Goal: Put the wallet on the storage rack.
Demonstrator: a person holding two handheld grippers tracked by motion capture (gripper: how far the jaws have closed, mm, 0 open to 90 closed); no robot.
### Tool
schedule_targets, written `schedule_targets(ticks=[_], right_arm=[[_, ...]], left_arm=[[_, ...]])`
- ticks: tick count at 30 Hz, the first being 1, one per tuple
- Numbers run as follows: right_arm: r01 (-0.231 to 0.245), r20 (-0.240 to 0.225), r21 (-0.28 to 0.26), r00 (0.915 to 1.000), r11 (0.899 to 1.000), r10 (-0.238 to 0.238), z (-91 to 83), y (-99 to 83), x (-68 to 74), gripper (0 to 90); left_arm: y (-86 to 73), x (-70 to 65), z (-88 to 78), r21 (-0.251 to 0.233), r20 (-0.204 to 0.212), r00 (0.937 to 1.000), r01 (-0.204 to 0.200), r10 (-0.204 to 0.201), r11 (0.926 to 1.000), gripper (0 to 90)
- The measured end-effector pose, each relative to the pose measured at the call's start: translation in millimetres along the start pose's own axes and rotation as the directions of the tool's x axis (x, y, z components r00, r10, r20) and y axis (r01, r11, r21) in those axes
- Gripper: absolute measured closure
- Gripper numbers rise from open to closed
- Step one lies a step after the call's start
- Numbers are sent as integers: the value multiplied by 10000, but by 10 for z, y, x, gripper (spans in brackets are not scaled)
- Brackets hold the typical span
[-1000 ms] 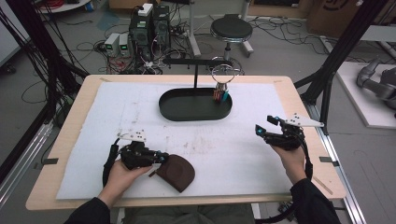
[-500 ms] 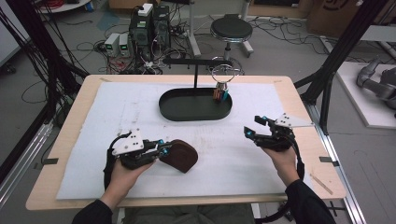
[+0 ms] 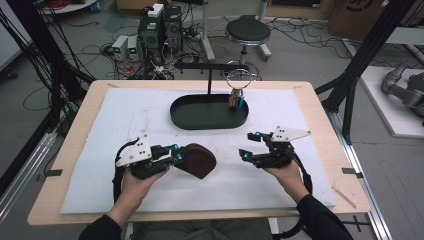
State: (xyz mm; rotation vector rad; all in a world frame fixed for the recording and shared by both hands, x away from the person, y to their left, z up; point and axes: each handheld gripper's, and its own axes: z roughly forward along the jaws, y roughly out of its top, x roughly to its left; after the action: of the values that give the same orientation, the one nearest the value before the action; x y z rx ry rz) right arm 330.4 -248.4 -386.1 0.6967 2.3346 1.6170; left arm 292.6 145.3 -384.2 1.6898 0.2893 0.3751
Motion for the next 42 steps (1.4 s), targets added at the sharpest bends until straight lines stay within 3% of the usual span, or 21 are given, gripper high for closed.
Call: schedule_targets(ticks=[7, 15, 23, 27, 29, 32, 35, 39, 42], right_arm=[[62, -1491, 210, 9888, 9998, -30, 112, 10, 85, 285], [3, -2436, 671, 9697, 9977, 161, 212, -8, 130, 301], [488, -3055, 926, 9520, 9945, -182, 255, -16, 159, 604], [581, -3224, 872, 9462, 9945, -270, 234, -11, 157, 668], [653, -3187, 853, 9472, 9942, -349, 224, -8, 162, 678], [779, -3181, 840, 9469, 9934, -474, 219, -10, 160, 684], [826, -3116, 789, 9487, 9935, -541, 207, -8, 157, 686], [833, -3097, 670, 9490, 9943, -586, 181, 4, 152, 687], [892, -3106, 598, 9482, 9942, -664, 165, 10, 147, 688]], left_arm=[[140, -85, 185, -391, 365, 9988, -321, 335, 9987, 859], [195, -157, 347, -702, 740, 9949, -627, 678, 9956, 859], [192, -165, 384, -686, 855, 9938, -658, 716, 9955, 858], [181, -142, 369, -663, 815, 9952, -488, 542, 9966, 850], [176, -136, 367, -659, 828, 9952, -459, 513, 9968, 841], [183, -117, 355, -668, 850, 9957, -311, 367, 9973, 775], [197, -58, 359, -268, 1081, 9939, 235, -204, 9994, 579], [184, 28, 366, 272, 1507, 9838, 939, -970, 9952, 393], [165, 93, 370, 763, 1804, 9736, 1280, -1400, 9888, 340]])
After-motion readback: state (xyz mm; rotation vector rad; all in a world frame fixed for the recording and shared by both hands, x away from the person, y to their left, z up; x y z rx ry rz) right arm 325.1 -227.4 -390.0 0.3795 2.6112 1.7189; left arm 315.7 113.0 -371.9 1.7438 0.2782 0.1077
